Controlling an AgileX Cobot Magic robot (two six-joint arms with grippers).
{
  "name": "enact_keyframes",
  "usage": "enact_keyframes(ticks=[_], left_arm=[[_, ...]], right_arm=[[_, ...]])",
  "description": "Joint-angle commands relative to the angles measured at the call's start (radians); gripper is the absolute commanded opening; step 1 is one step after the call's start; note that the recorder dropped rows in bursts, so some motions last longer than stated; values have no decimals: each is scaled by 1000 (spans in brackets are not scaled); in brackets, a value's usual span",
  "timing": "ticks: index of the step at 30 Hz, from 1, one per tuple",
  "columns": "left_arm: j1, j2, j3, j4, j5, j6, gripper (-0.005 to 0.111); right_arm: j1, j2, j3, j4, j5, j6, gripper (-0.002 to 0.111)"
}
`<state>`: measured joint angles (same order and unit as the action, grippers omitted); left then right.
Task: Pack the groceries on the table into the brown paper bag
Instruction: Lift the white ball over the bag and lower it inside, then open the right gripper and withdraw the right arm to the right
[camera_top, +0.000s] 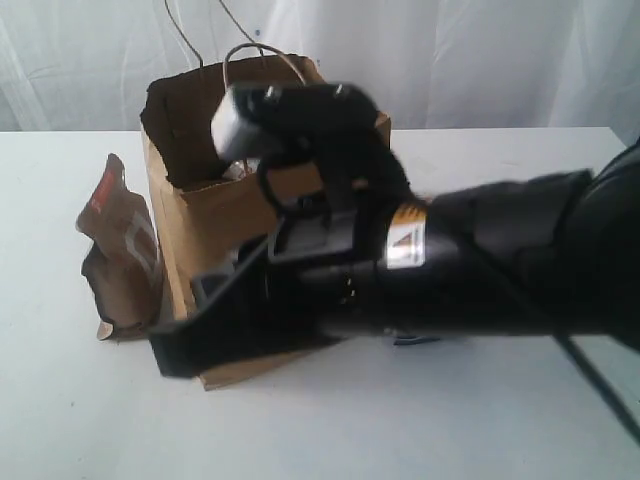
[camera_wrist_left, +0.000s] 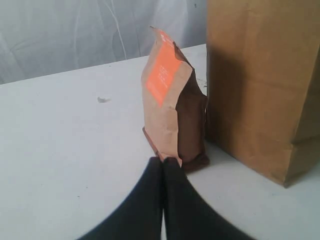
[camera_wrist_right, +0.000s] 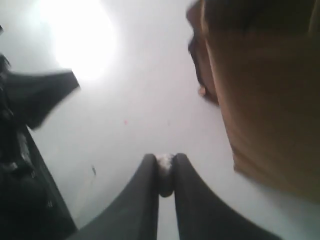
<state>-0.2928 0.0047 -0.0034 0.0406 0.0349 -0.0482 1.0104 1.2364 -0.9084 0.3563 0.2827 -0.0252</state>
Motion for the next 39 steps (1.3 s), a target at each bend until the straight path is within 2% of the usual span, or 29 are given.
enact_keyframes(ticks=[1, 11, 20, 32, 35, 39], left_arm=[[1, -5, 3, -12, -5, 0, 0], [1, -5, 3, -12, -5, 0, 0], [1, -5, 3, -12, -5, 0, 0], [1, -5, 3, -12, -5, 0, 0], [1, -5, 3, -12, -5, 0, 0], [1, -5, 3, -12, -5, 0, 0]], right_arm=[[4, -50, -75, -59, -37, 3, 0], [-129, 20, -273, -74, -30, 5, 0], [-258, 119, -336, -103, 160, 11, 0], [-283, 210, -336, -158, 177, 9, 1], [-283, 213, -336, -177, 166, 2, 11], [-283, 211, -336, -181, 155, 2, 40]])
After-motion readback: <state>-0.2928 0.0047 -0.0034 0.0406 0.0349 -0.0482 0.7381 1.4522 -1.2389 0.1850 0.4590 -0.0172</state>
